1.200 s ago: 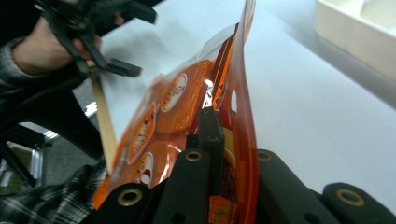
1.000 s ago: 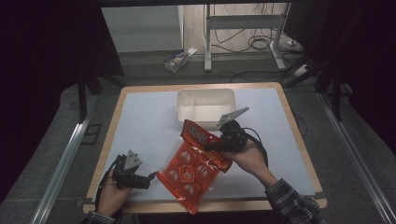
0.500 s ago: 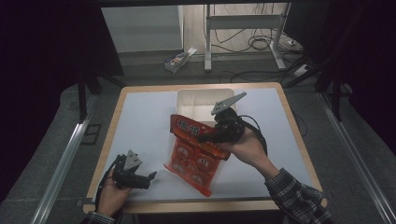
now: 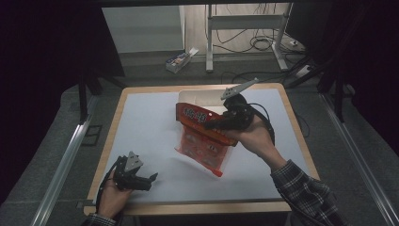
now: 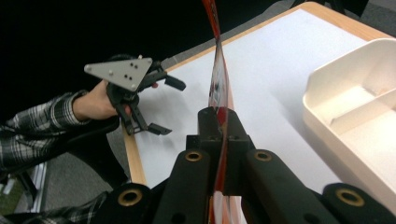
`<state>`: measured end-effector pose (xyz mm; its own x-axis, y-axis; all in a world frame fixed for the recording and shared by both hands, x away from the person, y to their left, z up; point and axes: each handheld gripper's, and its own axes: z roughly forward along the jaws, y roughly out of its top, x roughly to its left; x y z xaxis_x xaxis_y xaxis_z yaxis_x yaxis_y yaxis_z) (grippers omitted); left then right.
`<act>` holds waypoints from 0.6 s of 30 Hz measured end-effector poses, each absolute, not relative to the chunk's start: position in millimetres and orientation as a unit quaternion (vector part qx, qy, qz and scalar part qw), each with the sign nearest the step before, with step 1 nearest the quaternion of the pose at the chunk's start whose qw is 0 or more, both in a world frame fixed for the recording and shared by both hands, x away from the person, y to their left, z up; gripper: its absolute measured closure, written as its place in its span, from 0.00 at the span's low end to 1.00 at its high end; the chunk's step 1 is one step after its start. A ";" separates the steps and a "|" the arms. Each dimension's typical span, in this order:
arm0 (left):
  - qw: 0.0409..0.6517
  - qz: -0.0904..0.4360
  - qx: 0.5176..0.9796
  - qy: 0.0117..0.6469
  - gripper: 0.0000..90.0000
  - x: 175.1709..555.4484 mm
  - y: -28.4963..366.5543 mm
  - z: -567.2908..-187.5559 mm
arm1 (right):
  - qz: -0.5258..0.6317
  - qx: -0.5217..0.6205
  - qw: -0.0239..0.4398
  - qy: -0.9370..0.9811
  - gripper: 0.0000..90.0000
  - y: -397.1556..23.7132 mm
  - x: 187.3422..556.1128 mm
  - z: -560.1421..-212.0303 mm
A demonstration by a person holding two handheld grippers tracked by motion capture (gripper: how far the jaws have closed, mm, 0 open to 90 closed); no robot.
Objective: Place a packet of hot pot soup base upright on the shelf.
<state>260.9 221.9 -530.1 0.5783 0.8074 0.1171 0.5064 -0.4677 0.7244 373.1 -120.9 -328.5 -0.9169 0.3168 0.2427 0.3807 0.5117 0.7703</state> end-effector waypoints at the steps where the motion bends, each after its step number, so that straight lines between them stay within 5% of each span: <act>1: 0.330 0.229 0.824 0.399 0.03 260.8 221.8 -530.2 | -0.456 -0.205 0.033 -0.866 0.99 -123.6 376.7 -325.7; 18: 0.330 0.229 0.825 0.398 0.03 260.7 221.6 -530.2 | -0.474 -0.244 -0.003 -0.846 0.99 -147.0 414.2 -291.9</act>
<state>260.7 221.6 -530.2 0.5780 0.8080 0.1139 0.5063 -0.4646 0.7266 414.2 -147.0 -291.9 -0.8809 0.4162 0.2255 0.4097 0.4317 0.8036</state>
